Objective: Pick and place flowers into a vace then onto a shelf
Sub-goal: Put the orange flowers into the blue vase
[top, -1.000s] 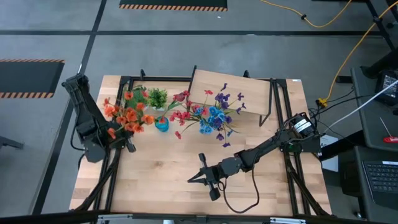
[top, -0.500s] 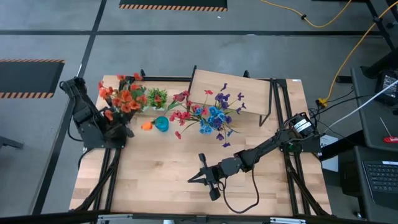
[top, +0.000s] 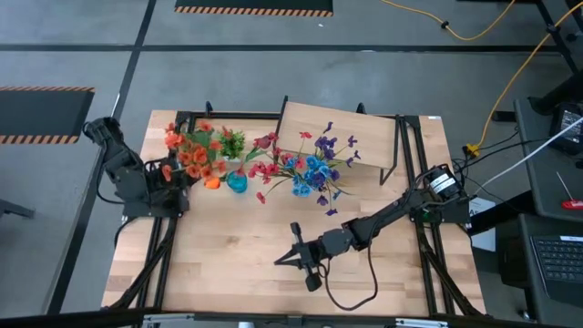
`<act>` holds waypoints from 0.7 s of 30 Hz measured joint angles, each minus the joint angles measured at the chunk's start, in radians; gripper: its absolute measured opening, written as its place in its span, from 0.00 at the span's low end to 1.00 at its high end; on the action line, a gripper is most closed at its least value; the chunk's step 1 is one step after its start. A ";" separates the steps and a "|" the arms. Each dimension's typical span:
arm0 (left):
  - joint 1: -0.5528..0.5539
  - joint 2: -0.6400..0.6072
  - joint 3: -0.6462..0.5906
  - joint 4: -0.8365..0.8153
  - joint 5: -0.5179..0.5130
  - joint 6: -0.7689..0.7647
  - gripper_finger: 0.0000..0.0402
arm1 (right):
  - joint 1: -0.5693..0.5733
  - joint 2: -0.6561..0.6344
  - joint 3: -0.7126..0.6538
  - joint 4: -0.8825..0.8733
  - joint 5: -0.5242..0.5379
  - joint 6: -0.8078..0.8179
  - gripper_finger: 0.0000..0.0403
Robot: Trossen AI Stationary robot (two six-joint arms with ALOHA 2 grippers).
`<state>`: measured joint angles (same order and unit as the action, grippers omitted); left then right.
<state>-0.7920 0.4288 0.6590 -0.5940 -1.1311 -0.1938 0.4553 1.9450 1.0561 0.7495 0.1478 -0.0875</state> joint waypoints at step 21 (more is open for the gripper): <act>0.208 -0.187 -0.053 0.122 0.342 0.289 0.02 | -0.034 0.000 0.000 0.009 -0.018 -0.022 0.00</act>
<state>-0.5842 0.2420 0.6058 -0.4719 -0.7886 0.0954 0.4213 1.9450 1.0561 0.7582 0.1295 -0.1099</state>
